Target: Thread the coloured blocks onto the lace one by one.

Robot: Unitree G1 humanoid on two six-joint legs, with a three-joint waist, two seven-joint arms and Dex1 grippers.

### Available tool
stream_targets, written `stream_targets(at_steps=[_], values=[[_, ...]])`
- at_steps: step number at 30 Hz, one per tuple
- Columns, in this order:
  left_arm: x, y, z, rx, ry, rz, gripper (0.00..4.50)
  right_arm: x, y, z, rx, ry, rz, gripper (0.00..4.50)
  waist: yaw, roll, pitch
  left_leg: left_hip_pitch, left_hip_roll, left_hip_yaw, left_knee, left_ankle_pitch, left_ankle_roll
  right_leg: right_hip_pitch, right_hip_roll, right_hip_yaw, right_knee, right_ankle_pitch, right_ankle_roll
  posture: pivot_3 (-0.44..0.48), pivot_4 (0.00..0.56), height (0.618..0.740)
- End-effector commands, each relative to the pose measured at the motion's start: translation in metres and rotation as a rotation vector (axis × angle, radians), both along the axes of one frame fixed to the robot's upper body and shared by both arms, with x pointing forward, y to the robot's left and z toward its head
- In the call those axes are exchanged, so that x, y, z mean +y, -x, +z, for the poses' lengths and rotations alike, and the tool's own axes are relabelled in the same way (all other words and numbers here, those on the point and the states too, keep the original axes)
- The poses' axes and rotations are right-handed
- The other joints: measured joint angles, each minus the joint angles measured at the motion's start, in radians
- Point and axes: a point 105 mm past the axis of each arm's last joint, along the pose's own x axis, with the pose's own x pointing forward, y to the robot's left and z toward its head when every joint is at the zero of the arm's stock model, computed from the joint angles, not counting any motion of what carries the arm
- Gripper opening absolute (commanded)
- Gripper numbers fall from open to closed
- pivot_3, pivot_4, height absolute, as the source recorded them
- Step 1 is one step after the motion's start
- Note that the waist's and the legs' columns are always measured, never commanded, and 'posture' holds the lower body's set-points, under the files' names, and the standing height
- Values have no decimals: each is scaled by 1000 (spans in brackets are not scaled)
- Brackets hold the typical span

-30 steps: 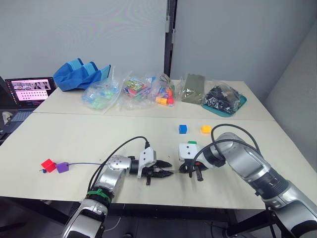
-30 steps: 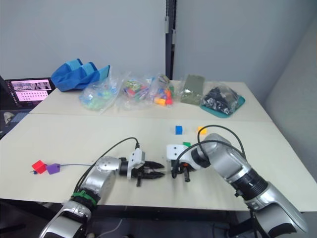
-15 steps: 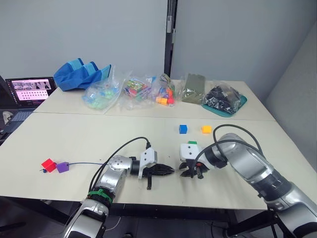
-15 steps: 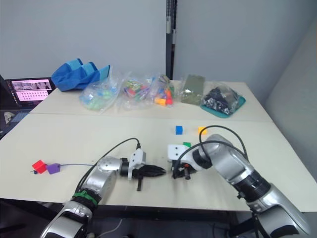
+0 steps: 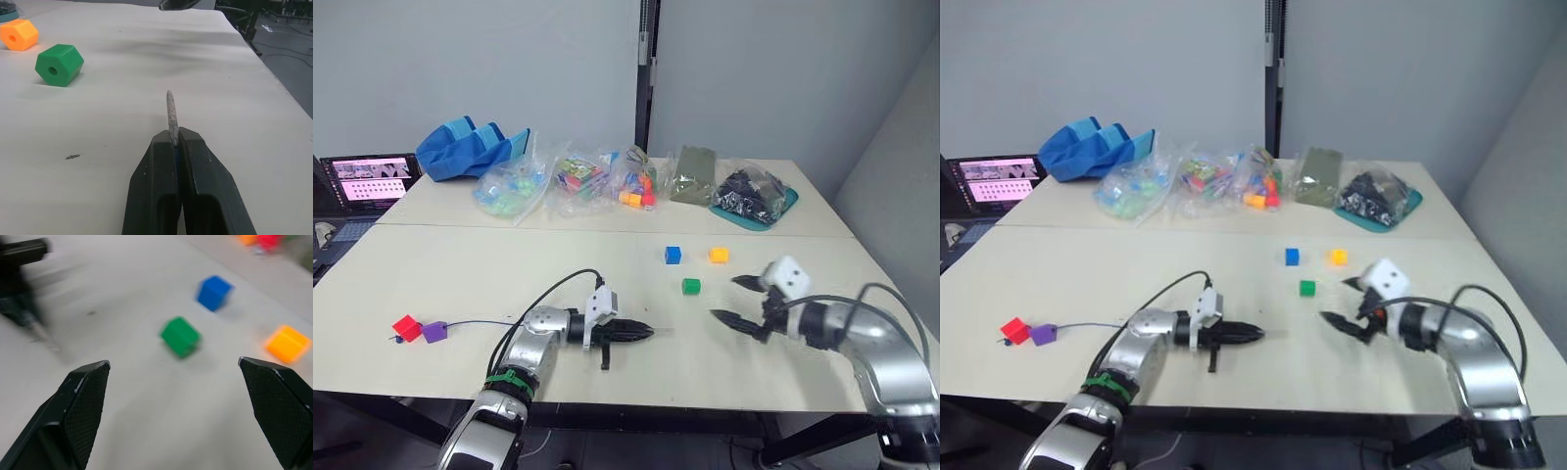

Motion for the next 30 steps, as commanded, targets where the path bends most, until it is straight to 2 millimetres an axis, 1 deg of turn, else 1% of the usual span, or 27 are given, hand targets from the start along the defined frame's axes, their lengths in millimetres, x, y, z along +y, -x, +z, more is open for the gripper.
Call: stream_targets(at_steps=[1,3,8,12,14,15,17,20,23,25,27,30], values=[[-2,-4,11,-17,49,5,0,-16,21,1,-74,-130,-138,4447,2,0,0,0,0,0,0,0,0,0,0,0,0,0,0,0,150,740],[-2,-4,13,-18,58,6,0,-20,34,-14,-50,-165,-212,4447,2,0,0,0,0,-1,-1,0,0,0,0,-1,0,0,0,0,150,740],[-1,-6,13,1,72,36,0,-20,47,-30,-25,-219,-304,4447,-10,0,0,1,-1,-1,0,0,0,0,0,0,1,0,0,0,150,740],[0,-1,13,-16,70,25,0,-20,47,-31,-28,-239,-347,4447,-11,0,0,1,-1,-1,-1,0,0,1,0,0,0,0,0,0,150,740],[0,1,13,-9,74,24,0,-19,43,-32,-21,-244,-356,4447,-9,0,0,1,-1,-1,-1,0,0,1,0,0,0,0,0,0,150,740],[0,1,13,2,76,30,0,-18,37,-31,-13,-252,-363,4447,-10,0,0,1,-1,-1,-1,0,0,0,0,0,0,0,0,0,150,740],[-2,1,15,14,89,42,0,-13,20,-23,-18,-285,-348,4447,-15,0,0,1,-1,-1,-1,0,0,0,0,0,0,0,0,0,150,740],[-8,3,18,8,95,37,0,-3,-12,-10,-35,-258,-317,4447,-20,0,0,1,-1,-1,-1,0,0,1,0,0,1,1,0,0,150,740],[-13,5,23,5,110,38,0,6,-41,-4,-38,-248,-307,4447,-22,0,0,1,-1,-1,-1,0,0,1,0,0,0,1,1,0,150,740],[-19,8,26,0,122,37,0,10,-67,3,-47,-245,-329,4447,-21,0,0,0,-1,-1,-2,0,0,1,0,0,-1,1,1,0,150,740],[-23,9,29,-4,132,43,0,11,-88,6,-41,-248,-363,4447,-22,1,0,0,-1,-1,-1,0,0,1,0,0,-1,1,1,0,150,740],[-22,9,30,-9,135,60,0,16,-110,3,-11,-237,-383,4447,-23,1,0,0,-1,-1,-2,0,0,0,0,0,-1,1,1,0,150,740]])
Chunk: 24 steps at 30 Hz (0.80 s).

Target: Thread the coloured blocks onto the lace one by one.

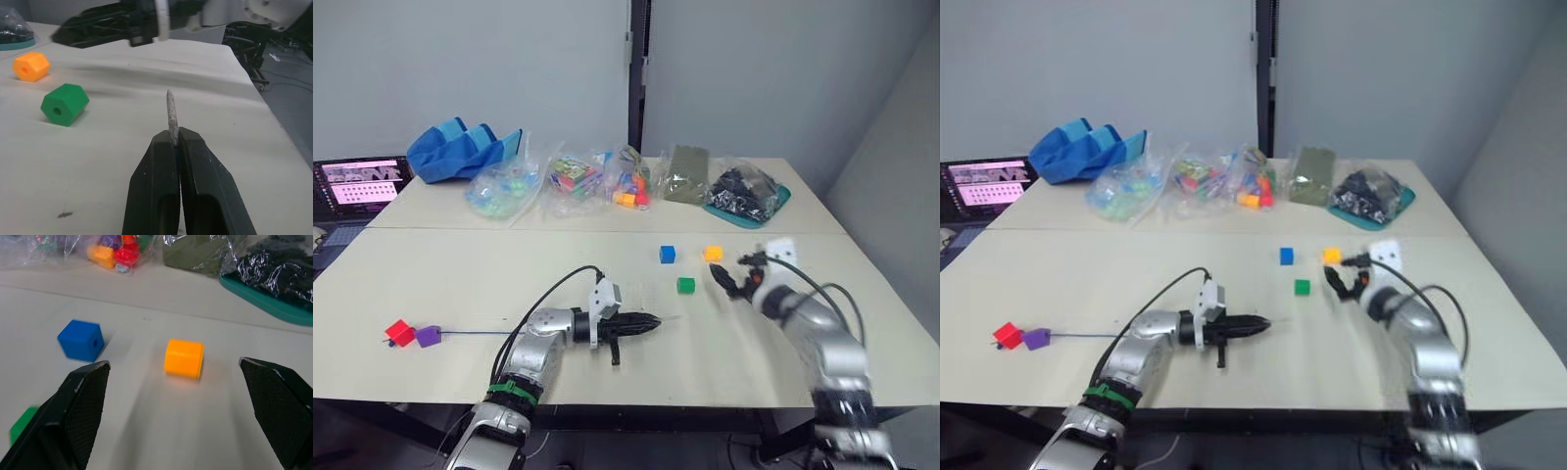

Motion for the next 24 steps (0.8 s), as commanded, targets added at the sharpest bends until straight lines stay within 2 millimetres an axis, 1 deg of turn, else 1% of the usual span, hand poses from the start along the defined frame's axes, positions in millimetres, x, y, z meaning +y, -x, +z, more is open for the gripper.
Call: stream_targets(at_steps=[1,4,6,8,10,13,20,21,24], values=[[0,0,10,-35,21,17,0,0,-20,-1,3,14,-32,4447,-2,0,0,0,0,0,0,0,0,0,0,0,0,0,0,0,150,740],[3,0,9,-39,12,36,0,1,-35,-4,7,-8,-58,4447,-5,0,0,0,0,0,0,0,0,0,0,0,0,0,0,0,150,740],[5,1,8,-37,9,45,0,7,-43,-6,16,-9,-50,4447,-7,0,0,0,0,0,0,0,0,0,0,0,0,0,0,0,150,740],[7,3,6,-36,1,51,0,13,-48,-10,29,-10,-39,4447,-11,0,0,0,0,0,0,0,0,0,0,0,0,0,0,0,150,740],[9,4,5,-32,-4,58,0,15,-51,-13,36,-7,-43,4447,-11,0,0,0,0,0,0,0,0,0,0,0,0,0,0,0,150,740],[11,4,3,-30,-10,68,0,16,-54,-17,40,-7,-60,3662,-10,0,0,0,0,0,0,0,0,0,0,0,0,0,0,0,150,740],[9,5,1,-24,-18,70,0,10,-56,-16,20,-24,-97,1239,-11,1,0,0,0,0,-1,0,0,0,0,0,0,0,0,0,150,740],[9,5,1,-23,-19,69,0,9,-56,-16,14,-29,-99,1169,-11,1,0,0,0,0,-1,0,0,0,0,0,0,0,0,0,150,740],[8,6,-1,-19,-20,65,0,5,-53,-14,-16,-48,-89,1169,-11,1,0,0,0,0,-1,0,0,0,0,0,0,0,0,0,150,740]])
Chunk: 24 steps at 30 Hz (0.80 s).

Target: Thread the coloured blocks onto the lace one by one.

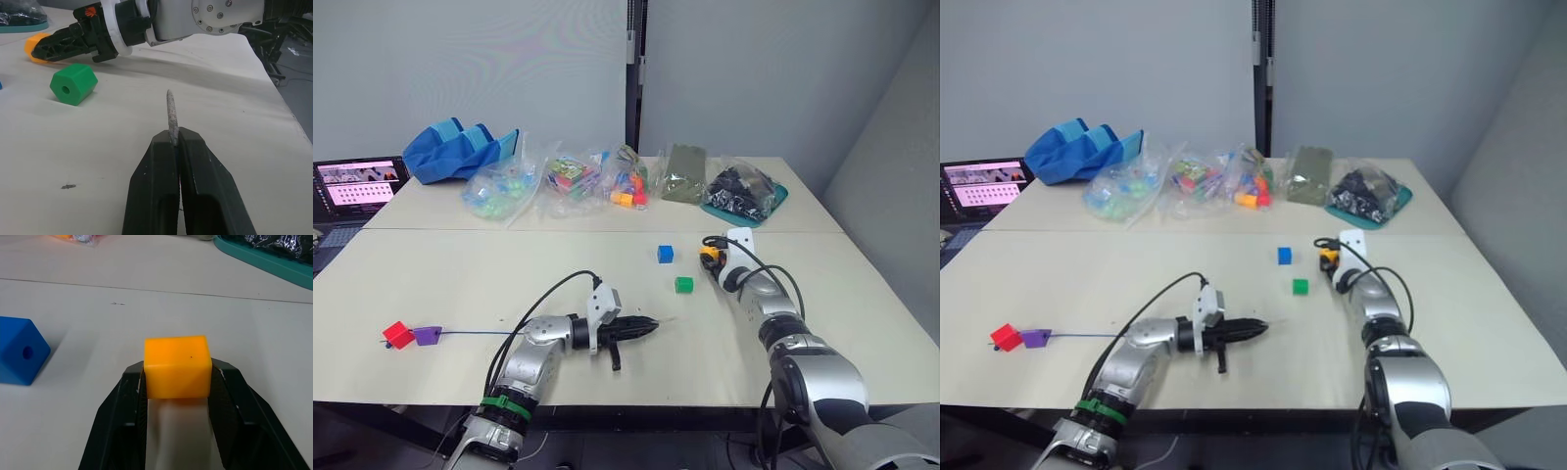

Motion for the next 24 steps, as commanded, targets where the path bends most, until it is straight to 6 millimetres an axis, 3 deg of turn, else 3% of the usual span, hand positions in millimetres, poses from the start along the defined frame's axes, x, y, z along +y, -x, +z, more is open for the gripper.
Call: stream_targets(at_steps=[1,3,5,10,13,17,24], values=[[-3,3,8,-33,17,-16,0,-9,0,24,-105,-23,-1,1169,1,0,0,0,0,0,0,0,0,0,0,0,0,0,0,0,150,740],[-4,3,7,-31,16,-18,0,-13,3,25,-122,-27,4,1169,2,0,0,0,0,0,0,0,0,0,0,0,0,0,0,0,150,740],[-1,3,5,-27,13,-19,0,-21,19,35,-182,-48,16,1169,3,0,0,0,0,0,0,0,0,0,0,0,0,0,0,0,150,740],[4,0,1,-21,8,-21,0,-6,83,47,-230,-106,89,1169,15,2,0,-2,0,-1,0,0,0,-1,0,-1,0,-1,0,0,150,740],[8,-2,-2,-9,2,-32,0,10,125,40,-176,-124,96,1169,11,2,0,-1,0,-1,0,0,0,-1,0,0,1,-1,0,0,150,740],[12,-5,-3,-1,-6,-43,0,30,162,24,-70,-148,83,1169,5,2,0,-1,0,-1,1,0,0,-1,0,0,1,-1,0,0,150,740],[13,-7,-6,9,-25,-81,0,52,188,-4,108,-200,57,1169,5,2,-1,-1,0,-1,1,0,0,-1,0,0,1,-1,0,0,150,740]])
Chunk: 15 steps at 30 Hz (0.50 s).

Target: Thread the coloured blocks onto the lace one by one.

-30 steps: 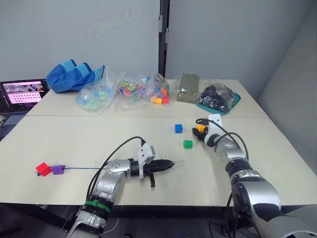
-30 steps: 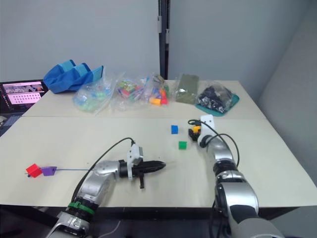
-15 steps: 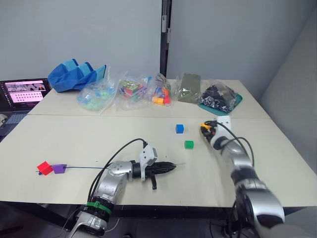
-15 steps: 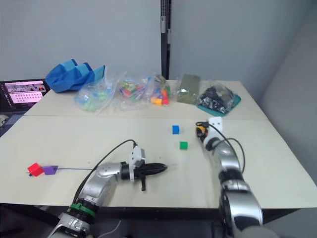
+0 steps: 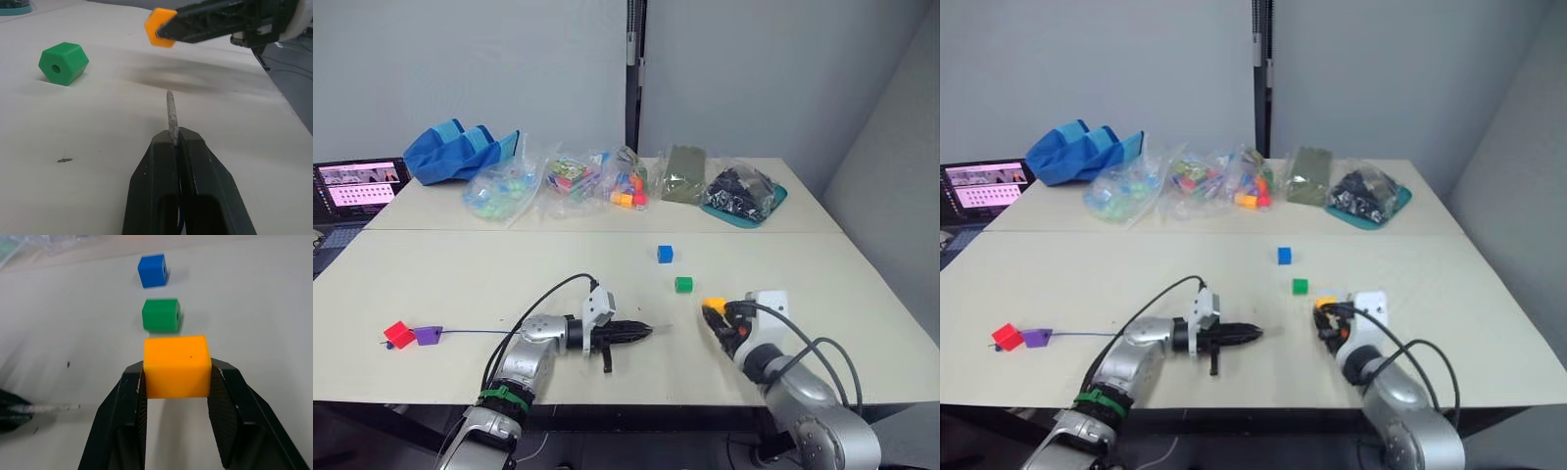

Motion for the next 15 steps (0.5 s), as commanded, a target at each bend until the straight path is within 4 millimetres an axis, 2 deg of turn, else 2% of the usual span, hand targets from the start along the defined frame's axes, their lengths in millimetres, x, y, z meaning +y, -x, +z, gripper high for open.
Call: stream_targets(at_steps=[1,6,8,11,15], values=[[0,-1,5,-15,10,-18,0,8,9,1,20,-15,-4,1169,0,0,0,0,0,0,0,0,0,0,0,0,0,0,0,0,150,740],[0,2,2,-9,-2,-37,0,14,12,-10,83,-32,-5,1169,0,0,0,0,0,0,0,0,0,0,0,0,0,0,0,0,150,740],[1,4,0,-5,-5,-41,0,17,14,-11,96,-54,12,2199,0,0,0,0,0,0,0,0,0,0,0,0,0,0,0,0,150,740],[3,6,-1,0,-9,-44,0,19,15,-6,83,-78,15,3169,-2,0,0,0,0,0,0,0,0,0,0,0,0,0,0,0,150,740],[7,6,-1,1,-9,-36,0,12,18,12,52,-77,29,4465,-1,0,0,0,0,0,0,0,0,0,0,0,0,0,0,0,150,740]])
